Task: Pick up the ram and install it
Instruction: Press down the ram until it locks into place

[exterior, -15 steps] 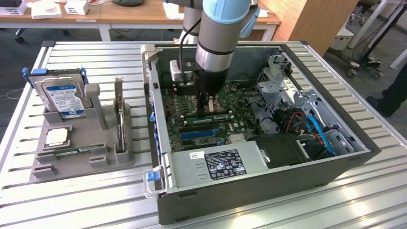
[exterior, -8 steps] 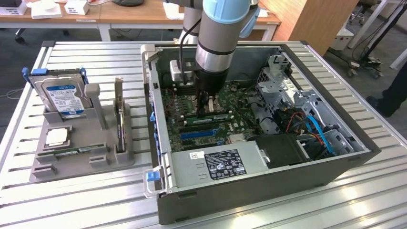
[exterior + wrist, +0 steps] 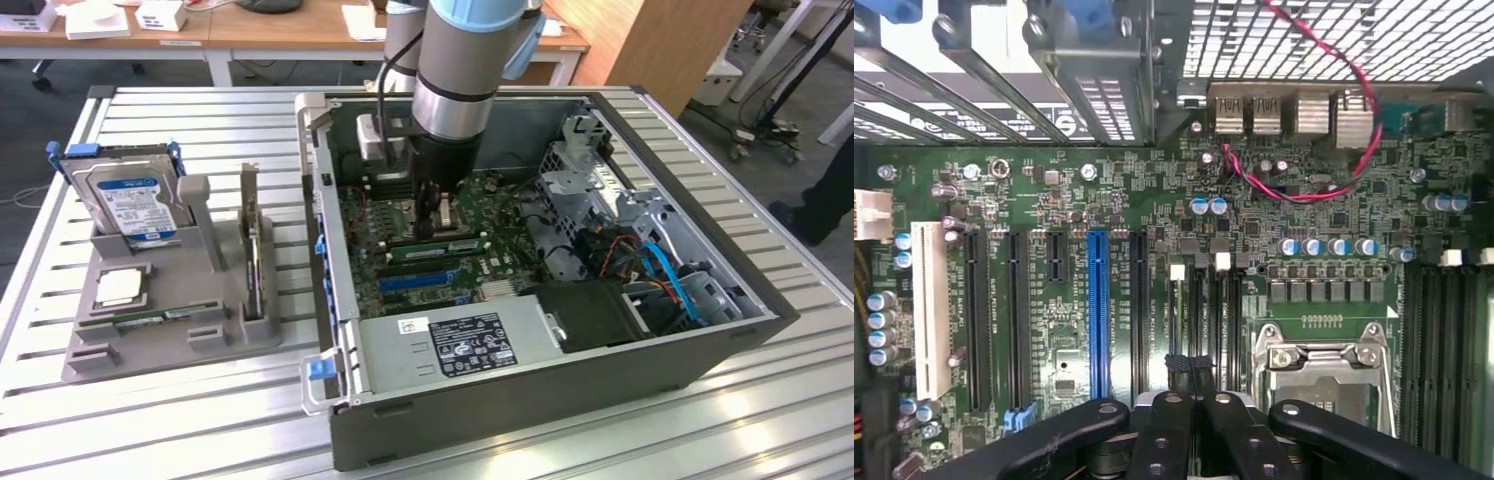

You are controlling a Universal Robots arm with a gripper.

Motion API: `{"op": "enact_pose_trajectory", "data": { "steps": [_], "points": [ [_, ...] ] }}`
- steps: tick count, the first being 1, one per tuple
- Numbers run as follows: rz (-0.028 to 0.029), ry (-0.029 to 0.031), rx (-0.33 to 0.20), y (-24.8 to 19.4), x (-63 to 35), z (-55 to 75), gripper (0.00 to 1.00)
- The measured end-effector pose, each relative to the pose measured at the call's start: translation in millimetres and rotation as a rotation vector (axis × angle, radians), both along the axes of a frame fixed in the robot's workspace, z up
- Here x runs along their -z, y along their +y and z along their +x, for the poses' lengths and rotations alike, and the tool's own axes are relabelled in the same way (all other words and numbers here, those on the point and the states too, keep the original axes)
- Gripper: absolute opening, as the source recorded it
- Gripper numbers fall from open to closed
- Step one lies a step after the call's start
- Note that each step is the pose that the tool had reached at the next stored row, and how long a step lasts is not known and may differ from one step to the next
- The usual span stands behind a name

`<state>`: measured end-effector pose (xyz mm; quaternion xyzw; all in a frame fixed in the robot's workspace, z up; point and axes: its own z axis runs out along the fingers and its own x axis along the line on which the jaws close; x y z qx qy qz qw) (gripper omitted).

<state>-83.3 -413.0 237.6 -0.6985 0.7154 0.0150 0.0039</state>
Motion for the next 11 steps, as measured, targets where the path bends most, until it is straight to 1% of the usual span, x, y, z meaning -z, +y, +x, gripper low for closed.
{"op": "enact_pose_trajectory", "data": {
  "steps": [11],
  "points": [
    [0.0000,0.0000,0.000,0.0,-13.8,0.0,0.10]
  ]
}}
